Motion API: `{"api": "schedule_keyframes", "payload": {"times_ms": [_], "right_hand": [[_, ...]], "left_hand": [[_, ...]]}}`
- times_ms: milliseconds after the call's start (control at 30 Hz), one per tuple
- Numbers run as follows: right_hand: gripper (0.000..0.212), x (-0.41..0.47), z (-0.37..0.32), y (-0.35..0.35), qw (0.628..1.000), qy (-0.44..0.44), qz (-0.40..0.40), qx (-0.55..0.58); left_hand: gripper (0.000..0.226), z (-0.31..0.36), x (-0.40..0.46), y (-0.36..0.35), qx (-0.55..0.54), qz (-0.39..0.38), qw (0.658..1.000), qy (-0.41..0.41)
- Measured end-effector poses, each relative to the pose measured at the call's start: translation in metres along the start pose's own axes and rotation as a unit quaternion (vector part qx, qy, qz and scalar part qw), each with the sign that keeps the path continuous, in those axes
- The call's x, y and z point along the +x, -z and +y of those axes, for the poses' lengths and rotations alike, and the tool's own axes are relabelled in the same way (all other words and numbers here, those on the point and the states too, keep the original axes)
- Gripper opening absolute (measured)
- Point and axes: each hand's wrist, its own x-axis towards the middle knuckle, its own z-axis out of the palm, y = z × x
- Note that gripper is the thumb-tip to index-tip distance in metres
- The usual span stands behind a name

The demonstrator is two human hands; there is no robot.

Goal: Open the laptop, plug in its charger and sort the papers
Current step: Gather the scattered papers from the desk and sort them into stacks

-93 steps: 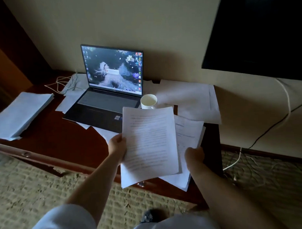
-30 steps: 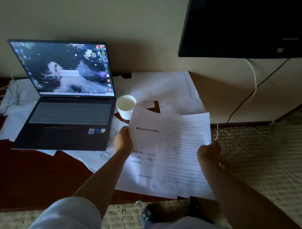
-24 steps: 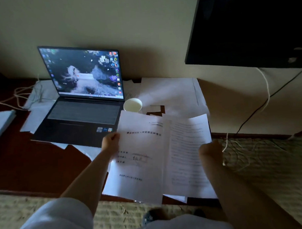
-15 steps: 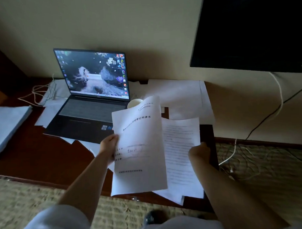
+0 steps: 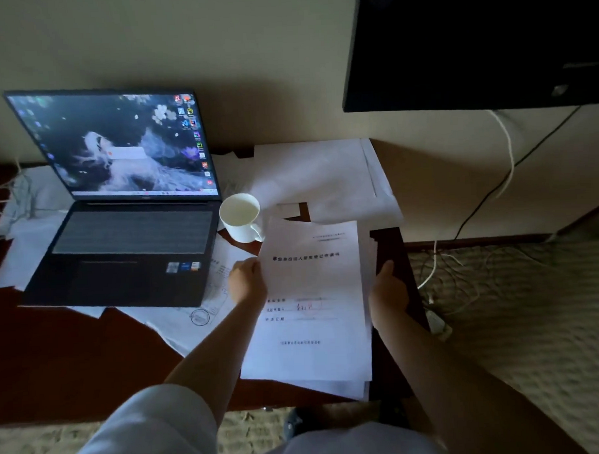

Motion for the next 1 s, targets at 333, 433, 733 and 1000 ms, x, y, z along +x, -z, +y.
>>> {"api": "schedule_keyframes", "payload": {"times_ms": [333, 433, 733, 1000], "right_hand": [[0.038, -0.018, -0.001, -0.022, 0.987, -0.024, -0.123, 0.104], [0.027, -0.016, -0.003, -0.016, 0.986, 0.022, -0.127, 0.103], [0.011, -0.016, -0.065, 0.053, 0.949, 0.178, -0.113, 0.232], [0.064, -0.019, -0.063, 0.09, 0.874, 0.347, -0.204, 0.272]], "left_hand": [[0.042, 0.013, 0.0, -0.001, -0.093, -0.094, 0.985, 0.115], [0.042, 0.015, -0.007, 0.002, -0.17, -0.116, 0.965, 0.164], [0.048, 0.082, -0.058, 0.044, -0.381, -0.038, 0.918, 0.1], [0.055, 0.114, -0.119, 0.052, -0.382, 0.111, 0.917, 0.007]]}}
